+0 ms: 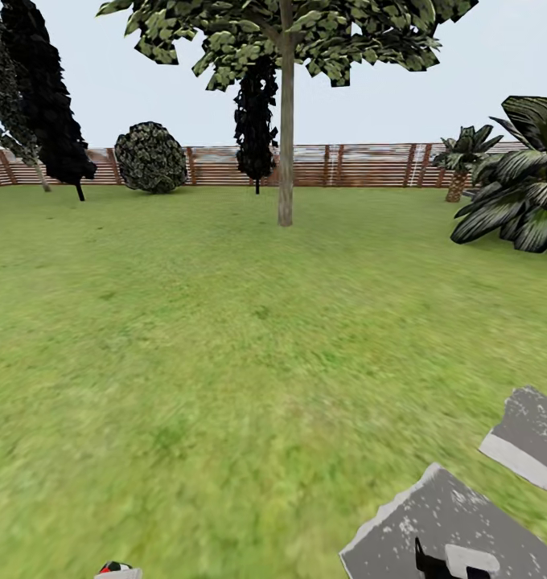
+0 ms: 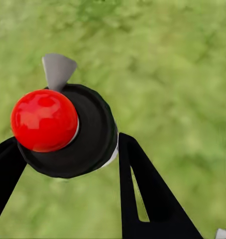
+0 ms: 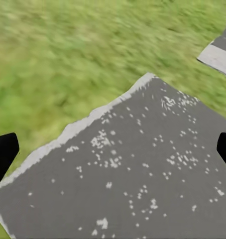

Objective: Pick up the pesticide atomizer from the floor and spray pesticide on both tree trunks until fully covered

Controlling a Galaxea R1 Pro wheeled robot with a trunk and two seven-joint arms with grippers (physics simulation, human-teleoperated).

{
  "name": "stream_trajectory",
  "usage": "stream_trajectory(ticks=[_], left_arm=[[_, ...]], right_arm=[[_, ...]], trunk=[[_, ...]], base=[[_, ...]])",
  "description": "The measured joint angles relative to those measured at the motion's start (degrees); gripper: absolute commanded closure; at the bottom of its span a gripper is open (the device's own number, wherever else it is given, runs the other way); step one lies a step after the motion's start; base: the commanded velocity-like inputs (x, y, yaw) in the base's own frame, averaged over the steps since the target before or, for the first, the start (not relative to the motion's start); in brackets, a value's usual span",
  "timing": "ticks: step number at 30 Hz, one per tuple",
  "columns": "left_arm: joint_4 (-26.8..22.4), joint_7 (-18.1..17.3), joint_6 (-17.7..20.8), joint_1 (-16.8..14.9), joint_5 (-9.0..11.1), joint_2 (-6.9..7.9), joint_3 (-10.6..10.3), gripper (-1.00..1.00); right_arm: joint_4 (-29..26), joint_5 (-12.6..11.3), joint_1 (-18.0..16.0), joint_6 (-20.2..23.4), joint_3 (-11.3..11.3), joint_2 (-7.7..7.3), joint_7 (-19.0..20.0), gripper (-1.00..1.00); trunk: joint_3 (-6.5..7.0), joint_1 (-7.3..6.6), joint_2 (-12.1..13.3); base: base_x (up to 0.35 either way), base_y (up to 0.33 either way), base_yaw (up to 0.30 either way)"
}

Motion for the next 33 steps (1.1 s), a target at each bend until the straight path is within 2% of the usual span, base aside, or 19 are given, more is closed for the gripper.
stream_trajectory(ticks=[33], left_arm=[[0.0, 0.0, 0.0, 0.0, 0.0, 0.04, 0.0, 1.0]], right_arm=[[-0.2, 0.0, 0.0, 0.0, 0.0, 0.0, 0.0, -1.0]], trunk=[[0.0, 0.0, 0.0]], base=[[0.337, 0.0, 0.0]])
